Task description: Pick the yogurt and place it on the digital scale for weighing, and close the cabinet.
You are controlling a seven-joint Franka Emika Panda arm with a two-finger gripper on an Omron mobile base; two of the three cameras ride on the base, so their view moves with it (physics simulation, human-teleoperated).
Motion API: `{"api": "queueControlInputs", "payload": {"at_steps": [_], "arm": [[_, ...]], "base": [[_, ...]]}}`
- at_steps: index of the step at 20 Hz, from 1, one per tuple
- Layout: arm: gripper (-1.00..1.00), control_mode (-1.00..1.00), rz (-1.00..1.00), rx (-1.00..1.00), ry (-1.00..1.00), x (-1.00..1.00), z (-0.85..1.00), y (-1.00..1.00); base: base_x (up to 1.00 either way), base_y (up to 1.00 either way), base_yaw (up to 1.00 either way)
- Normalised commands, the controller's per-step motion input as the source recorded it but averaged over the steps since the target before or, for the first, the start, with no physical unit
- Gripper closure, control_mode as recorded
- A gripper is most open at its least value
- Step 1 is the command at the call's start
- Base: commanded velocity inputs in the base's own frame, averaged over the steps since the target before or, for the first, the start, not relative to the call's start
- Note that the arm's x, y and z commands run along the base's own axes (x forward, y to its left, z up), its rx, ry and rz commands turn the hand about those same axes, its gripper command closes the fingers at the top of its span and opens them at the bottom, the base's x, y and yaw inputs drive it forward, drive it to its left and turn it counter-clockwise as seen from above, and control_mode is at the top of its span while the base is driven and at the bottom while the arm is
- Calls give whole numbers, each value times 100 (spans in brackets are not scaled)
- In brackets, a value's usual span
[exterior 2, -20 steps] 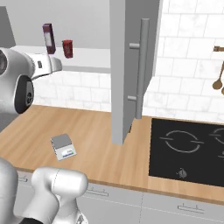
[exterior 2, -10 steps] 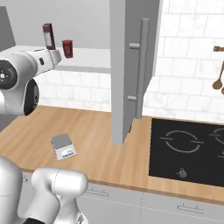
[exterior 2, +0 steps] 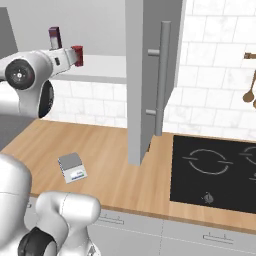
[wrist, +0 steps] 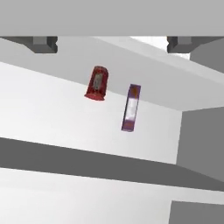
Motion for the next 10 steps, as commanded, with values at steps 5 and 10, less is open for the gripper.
{"api": "queueControlInputs", "payload": {"at_steps": [5, 10], "arm": [[-100, -100, 4, 2, 6, 51, 0, 0], [-100, -100, 1, 22, 10, 32, 0, 0]], "base": [[0, 0, 0], [0, 0, 0]]}}
